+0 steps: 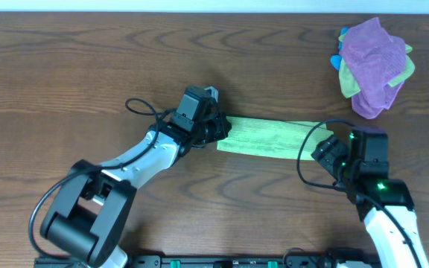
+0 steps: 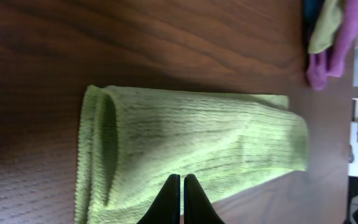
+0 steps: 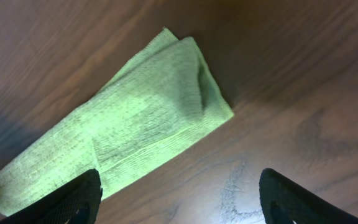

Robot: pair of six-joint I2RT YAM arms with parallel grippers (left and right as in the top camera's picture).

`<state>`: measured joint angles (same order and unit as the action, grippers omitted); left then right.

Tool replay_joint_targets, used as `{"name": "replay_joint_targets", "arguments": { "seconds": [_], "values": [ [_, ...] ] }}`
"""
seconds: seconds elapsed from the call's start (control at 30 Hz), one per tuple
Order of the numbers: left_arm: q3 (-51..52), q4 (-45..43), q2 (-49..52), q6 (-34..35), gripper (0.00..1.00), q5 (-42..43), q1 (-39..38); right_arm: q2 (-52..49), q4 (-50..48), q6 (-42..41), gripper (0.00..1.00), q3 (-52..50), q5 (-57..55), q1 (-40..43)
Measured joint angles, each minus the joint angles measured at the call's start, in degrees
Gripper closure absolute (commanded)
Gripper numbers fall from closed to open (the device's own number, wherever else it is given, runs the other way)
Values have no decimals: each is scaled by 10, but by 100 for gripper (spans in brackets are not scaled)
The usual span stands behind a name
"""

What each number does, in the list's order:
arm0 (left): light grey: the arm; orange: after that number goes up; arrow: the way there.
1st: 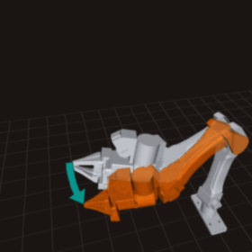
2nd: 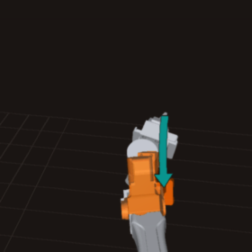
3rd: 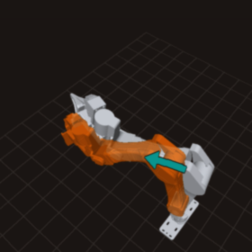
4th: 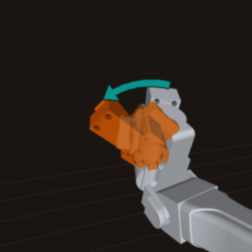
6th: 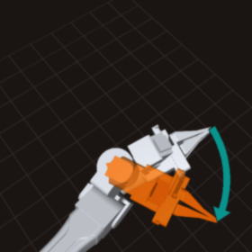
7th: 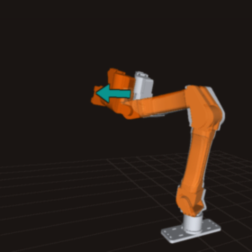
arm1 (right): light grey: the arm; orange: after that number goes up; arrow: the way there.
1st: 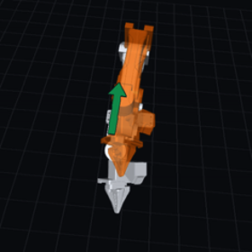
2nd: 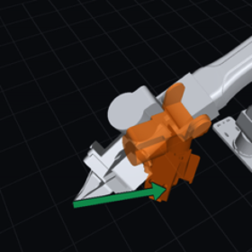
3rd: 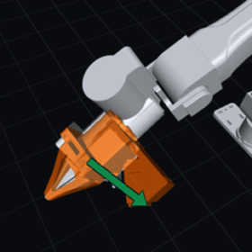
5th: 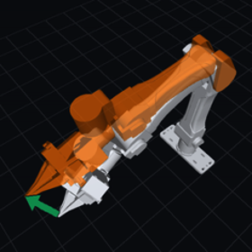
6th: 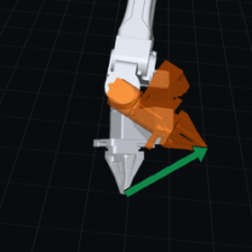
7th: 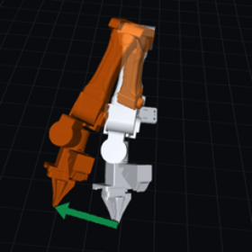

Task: Fold the cloth
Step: 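Press the folded strip down and release the right gripper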

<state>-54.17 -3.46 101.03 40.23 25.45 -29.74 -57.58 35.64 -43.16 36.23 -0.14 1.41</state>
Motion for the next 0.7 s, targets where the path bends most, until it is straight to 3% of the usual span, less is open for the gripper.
{"name": "replay_joint_targets", "arguments": {
  "seconds": [0.3,0.7],
  "values": [
    [-15,3,73,-2,94,-7,-25,0,-108,16,19,-97,142,85],
    [-23,57,74,-31,95,-47,-34,-1,-255,12,21,-209,190,95]
  ]
}}
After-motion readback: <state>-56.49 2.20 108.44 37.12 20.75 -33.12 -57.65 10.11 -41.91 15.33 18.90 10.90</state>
